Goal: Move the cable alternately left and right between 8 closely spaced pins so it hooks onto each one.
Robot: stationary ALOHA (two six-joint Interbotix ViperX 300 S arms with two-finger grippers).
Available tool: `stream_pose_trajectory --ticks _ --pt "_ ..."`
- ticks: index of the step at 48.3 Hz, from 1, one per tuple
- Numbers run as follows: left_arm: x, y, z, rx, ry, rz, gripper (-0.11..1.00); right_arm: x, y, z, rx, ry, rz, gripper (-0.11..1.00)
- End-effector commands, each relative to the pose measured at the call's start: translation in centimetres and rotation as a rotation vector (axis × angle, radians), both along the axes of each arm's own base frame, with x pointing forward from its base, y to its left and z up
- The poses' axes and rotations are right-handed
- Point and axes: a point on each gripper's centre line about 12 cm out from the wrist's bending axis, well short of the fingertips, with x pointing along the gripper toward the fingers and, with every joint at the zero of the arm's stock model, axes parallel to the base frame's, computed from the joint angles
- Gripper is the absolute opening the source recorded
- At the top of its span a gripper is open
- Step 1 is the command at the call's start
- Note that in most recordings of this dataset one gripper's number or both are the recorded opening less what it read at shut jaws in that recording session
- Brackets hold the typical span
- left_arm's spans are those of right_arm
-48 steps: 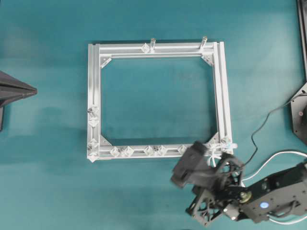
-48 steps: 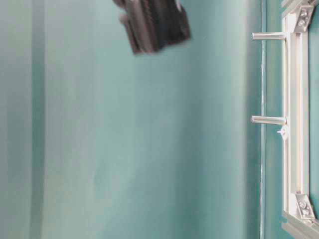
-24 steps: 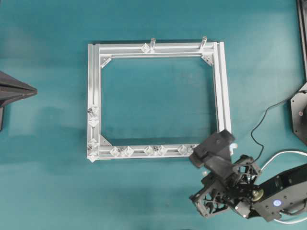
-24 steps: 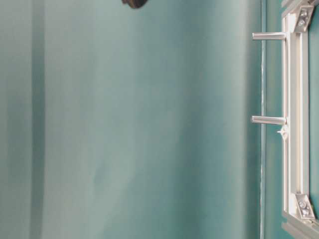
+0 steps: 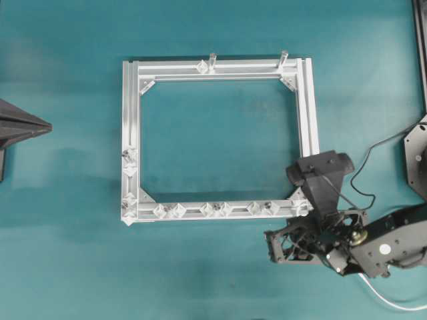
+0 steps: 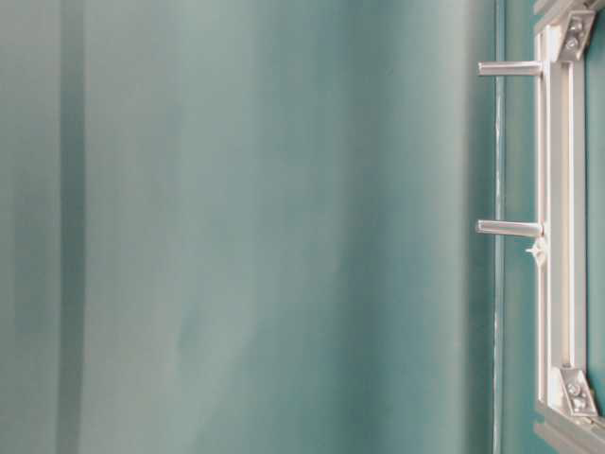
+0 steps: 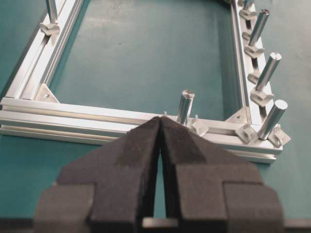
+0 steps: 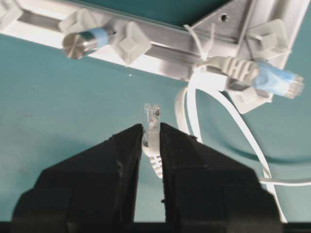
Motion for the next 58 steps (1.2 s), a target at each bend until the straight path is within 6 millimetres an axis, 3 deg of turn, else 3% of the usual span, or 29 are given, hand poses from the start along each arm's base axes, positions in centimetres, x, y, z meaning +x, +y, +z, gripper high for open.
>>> stream_pose_trajectory --ticks 1,25,58 --pt "0.2 0.1 0.4 -0.003 -0.011 0.007 0.00 0.1 -0.5 1.2 0.023 -0.031 -0.021 0.13" --pt "0.2 0.1 0.4 -0.010 -0.013 0.008 0.00 1.0 -3.6 0.8 0.036 -0.049 -0.101 0.13" --pt "0.2 0.1 0.4 -0.012 -0.012 0.008 0.00 1.0 -3.9 0.6 0.041 -0.054 -0.103 0.13"
